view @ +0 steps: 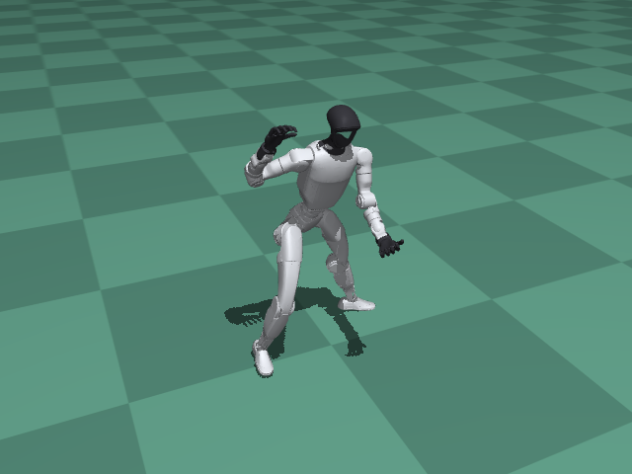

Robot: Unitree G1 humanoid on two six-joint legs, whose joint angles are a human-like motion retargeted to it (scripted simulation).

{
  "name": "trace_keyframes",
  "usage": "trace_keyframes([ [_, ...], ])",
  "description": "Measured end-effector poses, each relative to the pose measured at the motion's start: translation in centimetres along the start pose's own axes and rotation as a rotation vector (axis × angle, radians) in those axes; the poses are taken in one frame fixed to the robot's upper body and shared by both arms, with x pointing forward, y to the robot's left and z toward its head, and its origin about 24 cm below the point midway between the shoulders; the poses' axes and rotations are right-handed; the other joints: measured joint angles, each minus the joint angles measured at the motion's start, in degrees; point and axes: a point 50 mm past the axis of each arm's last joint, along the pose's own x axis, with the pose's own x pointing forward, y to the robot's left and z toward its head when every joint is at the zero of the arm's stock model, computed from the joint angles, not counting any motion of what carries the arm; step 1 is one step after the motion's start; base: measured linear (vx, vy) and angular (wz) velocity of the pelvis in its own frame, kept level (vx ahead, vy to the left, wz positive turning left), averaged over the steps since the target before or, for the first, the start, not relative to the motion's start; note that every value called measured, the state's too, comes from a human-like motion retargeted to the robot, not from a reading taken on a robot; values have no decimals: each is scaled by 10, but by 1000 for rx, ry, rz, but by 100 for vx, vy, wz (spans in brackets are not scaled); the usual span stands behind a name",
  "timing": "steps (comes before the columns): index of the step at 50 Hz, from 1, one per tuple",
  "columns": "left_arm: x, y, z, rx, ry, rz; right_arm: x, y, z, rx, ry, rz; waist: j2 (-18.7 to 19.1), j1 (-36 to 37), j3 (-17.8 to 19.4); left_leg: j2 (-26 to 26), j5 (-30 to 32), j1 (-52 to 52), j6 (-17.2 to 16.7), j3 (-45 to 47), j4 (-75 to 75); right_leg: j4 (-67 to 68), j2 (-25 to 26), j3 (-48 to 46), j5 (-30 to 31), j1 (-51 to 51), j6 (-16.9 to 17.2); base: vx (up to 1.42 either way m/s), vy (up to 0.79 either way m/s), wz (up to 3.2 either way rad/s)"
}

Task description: Kungfu

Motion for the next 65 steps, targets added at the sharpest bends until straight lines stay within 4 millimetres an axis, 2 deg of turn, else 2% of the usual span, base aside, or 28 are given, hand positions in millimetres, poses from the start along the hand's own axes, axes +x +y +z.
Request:
trace_keyframes([
  [5, -49, 48, 35, 216, 124, 197, -20, 10, -28, 23, 176, 68, 3, 44, 5, 48, -22, -43, 0, -42, 57, -58, 32, -25, 31, 45, -7, 24, 25, -12],
  [10, -132, 92, 77, 376, 302, 479, -58, 31, -68, 45, 420, 190, -2, 104, -18, 80, -66, -133, 12, -103, 156, -97, 35, -52, 59, 65, -9, 29, 41, 27],
  [15, -225, 111, 109, 520, 525, 794, -124, 67, -101, 216, 737, 296, -24, 161, -49, 55, -111, -218, 30, -160, 234, -117, 15, -58, 81, 82, 3, 28, 44, 94],
  [18, -285, 113, 109, 686, 799, 988, -188, 91, -107, 375, 999, 405, -38, 203, -70, 34, -140, -262, 32, -196, 266, -129, 13, -72, 75, 109, 21, 32, 49, 118],
  [20, -326, 110, 102, 790, 1013, 1090, -243, 108, -100, 436, 1212, 498, -44, 247, -89, 37, -154, -292, 29, -224, 272, -148, 42, -87, 57, 127, 22, 27, 36, 71],
  [23, -386, 99, 64, 809, 1361, 1150, -335, 129, -58, 513, 1541, 596, -58, 323, -120, 29, -168, -330, 47, -265, 276, -193, 91, -106, 61, 174, 22, 19, 28, 123],
  [25, -424, 84, 36, 725, 1581, 1151, -385, 152, -6, 670, 1765, 574, -70, 369, -131, 32, -196, -350, 94, -278, 288, -231, 141, -85, 87, 218, 22, -2, 28, 222],
  [27, -459, 64, 17, 592, 1769, 1160, -404, 196, 59, 964, 1921, 458, -90, 406, -124, 38, -236, -357, 149, -263, 309, -267, 169, -93, 99, 279, 22, -9, -2, 296],
  [28, -476, 54, 14, 519, 1856, 1163, -398, 222, 89, 1134, 1952, 376, -106, 419, -115, 39, -254, -354, 178, -240, 321, -284, 169, -109, 108, 309, 22, 2, -25, 327],
  [30, -508, 29, 17, 367, 2046, 1174, -354, 278, 133, 1463, 1874, 221, -138, 447, -107, 46, -273, -378, 233, -213, 366, -305, 185, -144, 114, 346, 22, 11, -49, 301],
  [32, -536, 3, 37, 228, 2262, 1177, -266, 330, 153, 1771, 1595, 98, -182, 504, -63, 46, -192, -350, 197, -204, 357, -305, 187, -181, 108, 381, 22, 9, -59, 130],
  [33, -547, -9, 46, 157, 2367, 1164, -216, 343, 148, 1887, 1407, 57, -205, 551, -31, 42, -111, -325, 155, -209, 331, -304, 182, -186, 111, 394, 22, 4, -38, 13],
  [34, -557, -22, 49, 78, 2466, 1137, -166, 348, 141, 1978, 1203, 10, -219, 585, -11, 41, -99, -323, 135, -213, 331, -301, 181, -184, 110, 401, 22, 4, -22, -7],
  [36, -577, -53, 41, -118, 2626, 1046, -73, 335, 130, 2106, 798, -89, -235, 626, 15, 31, -126, -329, 127, -212, 350, -292, 176, -171, 109, 409, 22, 27, 4, 42],
  [38, -597, -93, 18, -358, 2678, 939, -5, 306, 130, 2204, 459, -168, -240, 625, 7, 24, -135, -339, 125, -219, 363, -296, 173, -176, 124, 420, 22, 45, 26, 44],
  [40, -613, -135, -10, -576, 2641, 839, 33, 276, 131, 2263, 213, -201, -247, 619, -22, 24, -143, -354, 123, -224, 376, -306, 172, -175, 141, 423, 22, 50, 34, 12],
  [42, -613, -164, -51, -736, 2504, 767, 62, 250, 139, 2293, -4, -179, -251, 589, -42, 20, -139, -369, 118, -224, 369, -318, 172, -172, 155, 413, 22, 37, 13, 2],
  [43, -607, -170, -71, -793, 2435, 736, 75, 238, 143, 2284, -97, -156, -251, 572, -48, 19, -135, -377, 113, -228, 363, -323, 176, -175, 159, 407, 22, 9, -13, -2],
  [45, -591, -169, -100, -846, 2336, 642, 95, 217, 147, 2210, -223, -107, -257, 551, -45, 13, -131, -388, 96, -231, 353, -330, 176, -180, 154, 394, 22, 3, -22, -9],
  [48, -569, -139, -112, -759, 2340, 379, 112, 196, 136, 2035, -248, -141, -287, 550, -23, 6, -133, -395, 72, -225, 353, -330, 159, -165, 135, 375, 22, 21, -19, -28],
  [50, -557, -111, -107, -626, 2420, 181, 117, 183, 124, 1943, -244, -244, -302, 554, -10, 8, -138, -409, 64, -229, 361, -331, 157, -158, 134, 361, 22, 23, -19, -47],
  [52, -549, -82, -94, -429, 2513, 97, 120, 170, 117, 1907, -264, -386, -309, 545, -2, 11, -151, -425, 63, -233, 382, -341, 155, -160, 135, 359, 22, 20, -9, -43],
  [55, -547, -53, -70, -183, 2572, 219, 121, 166, 121, 1970, -246, -506, -314, 512, -22, 19, -189, -448, 67, -229, 420, -361, 151, -165, 164, 356, 22, 50, 20, -46],
  [57, -551, -46, -53, -134, 2549, 341, 121, 170, 128, 2021, -241, -495, -313, 484, -39, 8, -233, -446, 74, -218, 444, -370, 131, -171, 221, 369, 22, 64, 38, 16],
  [60, -555, -42, -26, -167, 2574, 439, 115, 176, 135, 2078, -248, -454, -306, 445, -52, -32, -299, -409, 76, -203, 461, -366, 90, -144, 359, 397, 14, 65, 45, 76],
  [62, -552, -35, -15, -131, 2615, 399, 111, 177, 140, 2100, -248, -439, -287, 423, -54, -63, -323, -372, 75, -205, 441, -311, 79, -85, 421, 386, -15, 55, 36, 107],
  [63, -551, -32, -12, -99, 2638, 362, 110, 178, 143, 2110, -246, -427, -275, 406, -52, -82, -336, -352, 78, -204, 433, -257, 78, -38, 421, 372, -3, 52, 24, 81],
  [65, -544, -21, -6, -19, 2674, 311, 108, 176, 148, 2132, -261, -423, -227, 400, -89, -57, -333, -362, 77, -253, 390, -259, 204, 71, 421, 337, 22, 50, 4, -34],
])
